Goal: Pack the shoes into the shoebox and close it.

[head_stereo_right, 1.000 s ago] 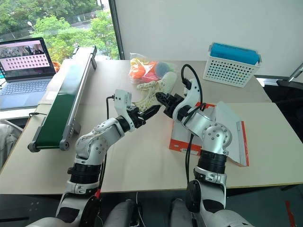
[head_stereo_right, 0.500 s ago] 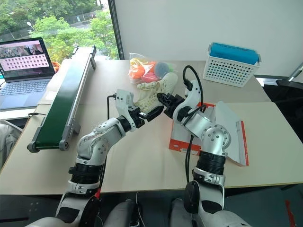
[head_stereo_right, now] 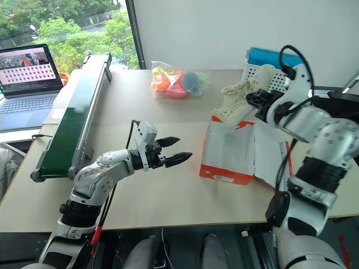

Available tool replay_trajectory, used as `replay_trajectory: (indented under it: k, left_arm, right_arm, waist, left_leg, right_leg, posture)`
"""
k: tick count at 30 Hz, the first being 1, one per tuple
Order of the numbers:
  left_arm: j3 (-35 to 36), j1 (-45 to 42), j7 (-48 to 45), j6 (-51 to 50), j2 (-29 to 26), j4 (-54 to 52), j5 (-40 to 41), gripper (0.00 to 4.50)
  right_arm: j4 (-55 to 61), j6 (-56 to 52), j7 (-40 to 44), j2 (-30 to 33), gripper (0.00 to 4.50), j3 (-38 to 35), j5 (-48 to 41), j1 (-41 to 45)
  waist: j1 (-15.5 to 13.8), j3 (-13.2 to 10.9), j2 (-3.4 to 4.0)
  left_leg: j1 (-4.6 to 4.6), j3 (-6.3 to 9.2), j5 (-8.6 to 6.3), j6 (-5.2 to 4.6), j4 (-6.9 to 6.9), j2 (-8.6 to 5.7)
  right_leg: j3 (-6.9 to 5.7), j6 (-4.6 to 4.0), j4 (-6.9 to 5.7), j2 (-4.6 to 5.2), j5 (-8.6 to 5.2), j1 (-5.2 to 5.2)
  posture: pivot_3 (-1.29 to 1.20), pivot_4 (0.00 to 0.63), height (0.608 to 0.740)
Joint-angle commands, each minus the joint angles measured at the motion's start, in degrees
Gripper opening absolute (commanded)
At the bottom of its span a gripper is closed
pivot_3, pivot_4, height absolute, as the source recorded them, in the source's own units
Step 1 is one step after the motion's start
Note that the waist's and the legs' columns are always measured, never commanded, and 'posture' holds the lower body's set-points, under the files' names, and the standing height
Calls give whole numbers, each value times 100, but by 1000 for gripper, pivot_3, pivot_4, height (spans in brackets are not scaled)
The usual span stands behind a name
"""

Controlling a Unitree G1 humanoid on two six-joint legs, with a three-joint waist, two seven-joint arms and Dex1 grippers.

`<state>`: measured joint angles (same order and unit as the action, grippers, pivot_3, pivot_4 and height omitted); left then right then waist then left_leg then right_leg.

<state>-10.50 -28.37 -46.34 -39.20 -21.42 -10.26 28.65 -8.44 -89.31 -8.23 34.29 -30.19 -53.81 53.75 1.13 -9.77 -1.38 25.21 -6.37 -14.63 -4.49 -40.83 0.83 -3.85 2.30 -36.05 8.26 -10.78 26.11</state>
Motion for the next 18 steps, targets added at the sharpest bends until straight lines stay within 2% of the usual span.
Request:
replay_trajectory:
  k: [1, 8, 13, 18]
  left_arm:
    - [-217, -17, -424, 168, -134, -290, 10, 4441]
    - [-445, -36, -672, 467, -239, -359, -230, 4441]
    - [-442, -2, -656, 534, -276, -400, -291, 4441]
    - [-426, 75, -588, 526, -294, -519, -326, 4441]
  right_arm:
    - [-417, -319, 374, 517, 715, 646, -240, 69]
    - [-1250, -242, 1283, 1154, 715, 2075, 762, -261]
    - [-1738, 251, 2161, 1321, 715, 3008, 1466, -252]
    - [-2188, 631, 2846, 1304, 715, 3575, 2002, -114]
  waist:
    - [-14, 0, 0]
    - [-66, 0, 0]
    - [-59, 0, 0]
    - [-57, 0, 0]
  left_leg:
    - [0, 1, 2, -4, 0, -1]
    - [8, 1, -2, -14, -1, -7]
    - [10, 1, 1, -10, -8, -9]
    - [9, 3, -2, -15, -11, -7]
  right_leg:
    - [1, 0, 2, 0, 0, -1]
    - [4, 6, 11, 2, 0, -2]
    - [4, 14, 15, 4, 4, -3]
    - [4, 15, 15, 3, 5, -5]
  posture:
    - [0, 150, 705]
    - [0, 150, 705]
    - [0, 150, 705]
    - [0, 150, 705]
